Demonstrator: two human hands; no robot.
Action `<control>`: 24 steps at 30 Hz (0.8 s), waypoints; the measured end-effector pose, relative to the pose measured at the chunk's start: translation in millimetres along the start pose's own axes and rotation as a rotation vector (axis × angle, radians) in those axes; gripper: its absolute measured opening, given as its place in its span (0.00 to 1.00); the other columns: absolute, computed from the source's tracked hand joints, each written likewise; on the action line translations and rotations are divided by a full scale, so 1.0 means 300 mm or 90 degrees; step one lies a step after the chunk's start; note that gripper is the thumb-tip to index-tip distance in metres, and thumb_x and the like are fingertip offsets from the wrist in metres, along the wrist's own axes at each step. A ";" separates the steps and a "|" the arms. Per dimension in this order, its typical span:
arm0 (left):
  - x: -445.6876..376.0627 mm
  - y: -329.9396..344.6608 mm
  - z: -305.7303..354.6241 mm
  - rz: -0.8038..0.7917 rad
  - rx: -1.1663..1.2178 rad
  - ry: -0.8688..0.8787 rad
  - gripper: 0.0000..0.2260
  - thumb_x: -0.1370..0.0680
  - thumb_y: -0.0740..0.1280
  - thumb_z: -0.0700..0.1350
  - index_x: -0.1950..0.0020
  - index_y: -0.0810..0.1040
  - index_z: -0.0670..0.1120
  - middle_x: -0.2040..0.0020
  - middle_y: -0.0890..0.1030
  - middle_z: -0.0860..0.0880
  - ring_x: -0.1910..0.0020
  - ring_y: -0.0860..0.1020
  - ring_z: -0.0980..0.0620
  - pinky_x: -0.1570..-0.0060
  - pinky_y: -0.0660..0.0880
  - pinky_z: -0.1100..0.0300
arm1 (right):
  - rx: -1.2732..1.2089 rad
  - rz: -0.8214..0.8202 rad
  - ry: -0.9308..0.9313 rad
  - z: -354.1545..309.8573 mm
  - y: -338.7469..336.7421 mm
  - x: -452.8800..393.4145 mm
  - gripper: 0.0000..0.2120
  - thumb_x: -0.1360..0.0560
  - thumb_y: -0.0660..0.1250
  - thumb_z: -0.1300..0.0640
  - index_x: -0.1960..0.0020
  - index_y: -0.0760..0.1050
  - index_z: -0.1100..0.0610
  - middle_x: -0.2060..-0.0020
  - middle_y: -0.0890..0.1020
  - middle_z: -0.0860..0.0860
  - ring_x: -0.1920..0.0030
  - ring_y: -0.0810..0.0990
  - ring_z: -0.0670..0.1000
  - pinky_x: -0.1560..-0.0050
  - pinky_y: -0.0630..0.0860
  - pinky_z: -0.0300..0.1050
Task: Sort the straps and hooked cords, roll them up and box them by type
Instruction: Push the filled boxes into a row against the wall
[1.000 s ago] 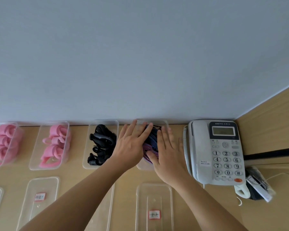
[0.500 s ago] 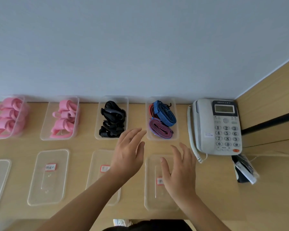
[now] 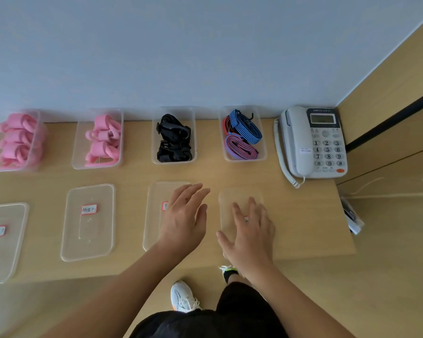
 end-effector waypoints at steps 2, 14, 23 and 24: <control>0.019 -0.010 -0.008 -0.006 0.004 -0.005 0.16 0.25 0.69 0.38 0.38 0.83 0.43 0.38 0.83 0.44 0.38 0.78 0.41 0.43 0.78 0.42 | -0.012 0.027 0.000 -0.024 -0.034 0.023 0.36 0.26 0.58 0.32 0.23 0.63 0.47 0.20 0.56 0.57 0.22 0.55 0.62 0.29 0.60 0.62; -0.145 -0.137 0.072 -0.033 0.050 -0.101 0.15 0.22 0.72 0.37 0.36 0.83 0.45 0.37 0.82 0.49 0.43 0.82 0.45 0.43 0.67 0.68 | -0.019 0.204 -0.013 -0.089 -0.300 -0.052 0.32 0.30 0.63 0.33 0.32 0.75 0.49 0.28 0.73 0.57 0.28 0.68 0.62 0.39 0.70 0.64; -0.410 -0.026 0.032 -0.093 0.159 -0.287 0.17 0.17 0.66 0.48 0.29 0.77 0.46 0.37 0.81 0.49 0.42 0.79 0.53 0.41 0.74 0.60 | -0.008 0.222 -0.065 -0.085 -0.417 -0.358 0.32 0.30 0.60 0.32 0.33 0.75 0.50 0.29 0.73 0.57 0.30 0.69 0.62 0.40 0.72 0.63; -0.441 -0.008 0.025 -0.101 0.153 -0.299 0.18 0.17 0.66 0.48 0.29 0.76 0.46 0.37 0.81 0.49 0.42 0.79 0.54 0.42 0.74 0.60 | -0.013 0.222 -0.071 -0.083 -0.423 -0.396 0.32 0.29 0.60 0.32 0.33 0.75 0.50 0.29 0.73 0.57 0.30 0.69 0.62 0.40 0.72 0.63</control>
Point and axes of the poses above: each hand's wrist, its own x-axis away from the middle knuckle, its own y-axis out of the palm, z = x × y, the point moved 9 cm from there along -x, towards the middle knuckle
